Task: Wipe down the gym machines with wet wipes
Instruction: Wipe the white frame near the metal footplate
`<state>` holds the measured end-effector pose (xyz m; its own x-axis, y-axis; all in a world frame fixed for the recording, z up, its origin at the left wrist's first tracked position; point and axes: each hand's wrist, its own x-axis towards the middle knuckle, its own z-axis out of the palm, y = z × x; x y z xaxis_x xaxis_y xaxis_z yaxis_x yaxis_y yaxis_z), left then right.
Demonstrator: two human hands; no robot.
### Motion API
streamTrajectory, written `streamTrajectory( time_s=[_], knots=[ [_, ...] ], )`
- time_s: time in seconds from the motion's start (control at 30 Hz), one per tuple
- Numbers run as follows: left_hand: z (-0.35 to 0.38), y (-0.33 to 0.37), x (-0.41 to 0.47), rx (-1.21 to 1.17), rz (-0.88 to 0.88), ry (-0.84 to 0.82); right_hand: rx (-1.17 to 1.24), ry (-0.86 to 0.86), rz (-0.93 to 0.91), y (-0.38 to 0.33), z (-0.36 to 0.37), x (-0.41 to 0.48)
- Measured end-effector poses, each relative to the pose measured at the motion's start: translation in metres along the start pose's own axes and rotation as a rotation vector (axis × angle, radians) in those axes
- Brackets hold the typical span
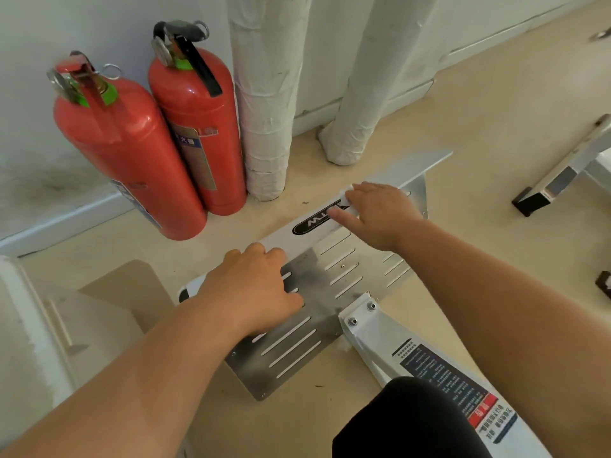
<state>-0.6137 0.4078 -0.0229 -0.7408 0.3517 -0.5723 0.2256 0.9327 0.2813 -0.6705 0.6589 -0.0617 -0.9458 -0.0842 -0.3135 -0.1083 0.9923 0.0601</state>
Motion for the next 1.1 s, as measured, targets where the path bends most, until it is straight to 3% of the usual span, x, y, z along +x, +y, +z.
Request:
streamTrajectory(
  time_s=[0.07,0.17,0.27,0.4,0.5,0.57,0.73,0.97,1.1],
  knots=[
    [-0.002,0.001,0.005,-0.007,-0.024,0.044,-0.007,0.03,-0.06,-0.028,0.006,-0.01],
    [-0.004,0.006,0.014,-0.001,-0.041,0.086,0.061,0.046,-0.347,-0.064,0.017,-0.046],
    [-0.003,0.01,0.02,-0.047,-0.043,0.104,0.111,0.067,-0.498,-0.05,0.028,-0.051],
    [0.004,0.015,0.023,-0.142,-0.046,0.263,0.044,0.052,-0.213,0.027,0.014,-0.011],
    [0.021,0.028,0.034,-0.065,-0.004,0.334,-0.004,0.008,-0.059,0.052,0.003,0.001],
    [0.03,0.036,0.047,0.014,0.011,0.355,-0.019,0.021,-0.117,0.036,0.005,-0.006],
    [0.033,0.043,0.08,0.212,-0.01,0.371,-0.005,0.033,-0.499,0.006,0.02,-0.036],
    [0.037,0.047,0.09,0.241,-0.068,0.39,-0.057,-0.12,-0.163,0.063,-0.006,0.032],
    [0.04,0.047,0.093,0.244,-0.066,0.405,-0.078,-0.141,-0.411,0.015,-0.002,0.023]
  ],
)
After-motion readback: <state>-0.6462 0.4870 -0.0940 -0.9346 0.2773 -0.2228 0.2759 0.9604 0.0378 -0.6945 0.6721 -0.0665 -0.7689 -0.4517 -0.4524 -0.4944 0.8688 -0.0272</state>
